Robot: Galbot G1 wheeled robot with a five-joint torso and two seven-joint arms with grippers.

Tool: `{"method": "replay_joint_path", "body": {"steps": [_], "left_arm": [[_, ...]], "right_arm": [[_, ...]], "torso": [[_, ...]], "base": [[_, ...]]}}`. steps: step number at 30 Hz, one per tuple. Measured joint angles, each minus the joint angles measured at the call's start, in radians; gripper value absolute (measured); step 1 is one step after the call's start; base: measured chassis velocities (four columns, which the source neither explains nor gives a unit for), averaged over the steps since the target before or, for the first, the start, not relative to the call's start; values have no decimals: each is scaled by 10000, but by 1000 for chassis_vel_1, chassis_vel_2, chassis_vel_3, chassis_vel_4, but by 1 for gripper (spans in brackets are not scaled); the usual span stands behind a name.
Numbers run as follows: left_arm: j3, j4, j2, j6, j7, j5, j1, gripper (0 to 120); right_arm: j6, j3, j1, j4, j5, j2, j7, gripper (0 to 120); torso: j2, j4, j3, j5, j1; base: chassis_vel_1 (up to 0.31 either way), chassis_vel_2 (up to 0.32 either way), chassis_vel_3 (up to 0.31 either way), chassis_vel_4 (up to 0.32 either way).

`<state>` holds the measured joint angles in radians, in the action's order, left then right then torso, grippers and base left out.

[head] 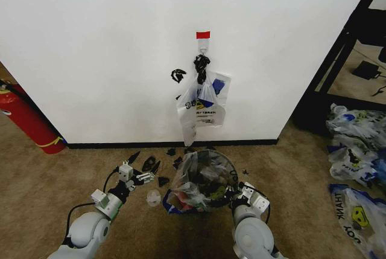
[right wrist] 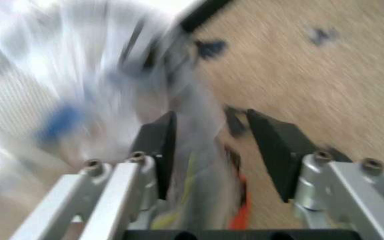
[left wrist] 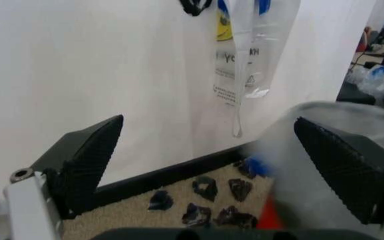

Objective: Pick up the garbage bag from the wall and place it over the trash bin.

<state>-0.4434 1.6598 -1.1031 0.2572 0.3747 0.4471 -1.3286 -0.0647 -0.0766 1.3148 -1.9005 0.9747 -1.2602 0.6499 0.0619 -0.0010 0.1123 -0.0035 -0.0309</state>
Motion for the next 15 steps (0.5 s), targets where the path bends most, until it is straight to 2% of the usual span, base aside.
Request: {"method": "replay_joint_path", "body": {"steps": [1, 4, 7, 9, 14, 15], "left_arm": [[0, 0, 0, 0, 0, 0, 0, 100], [9, -48, -53, 20, 12, -60, -1, 100], [12, -94, -76, 64, 26, -102, -6, 100], [11, -94, -77, 71, 27, -105, -7, 100], [5, -88, -75, 144, 35, -151, -49, 100], [5, -88, -75, 144, 35, -151, -49, 100]], "right_arm": [[0, 0, 0, 0, 0, 0, 0, 46], [256, 2, -20, -27, -104, 17, -410, 56], [299, 21, -2, -19, -269, 74, -658, 72], [327, 20, 10, 11, -325, 95, -755, 74], [828, -21, 257, 277, -749, 435, -2034, 95], [828, -21, 257, 277, -749, 435, -2034, 95]], "torso": [[0, 0, 0, 0, 0], [0, -4, 0, -2, 0], [0, -3, 0, -3, 0], [0, -3, 0, -3, 0], [0, -4, 0, -3, 0], [0, -4, 0, -3, 0]], "base": [[0, 0, 0, 0], [0, 0, 0, 0], [0, 0, 0, 0], [0, 0, 0, 0], [0, 0, 0, 0], [0, 0, 0, 0]]}}
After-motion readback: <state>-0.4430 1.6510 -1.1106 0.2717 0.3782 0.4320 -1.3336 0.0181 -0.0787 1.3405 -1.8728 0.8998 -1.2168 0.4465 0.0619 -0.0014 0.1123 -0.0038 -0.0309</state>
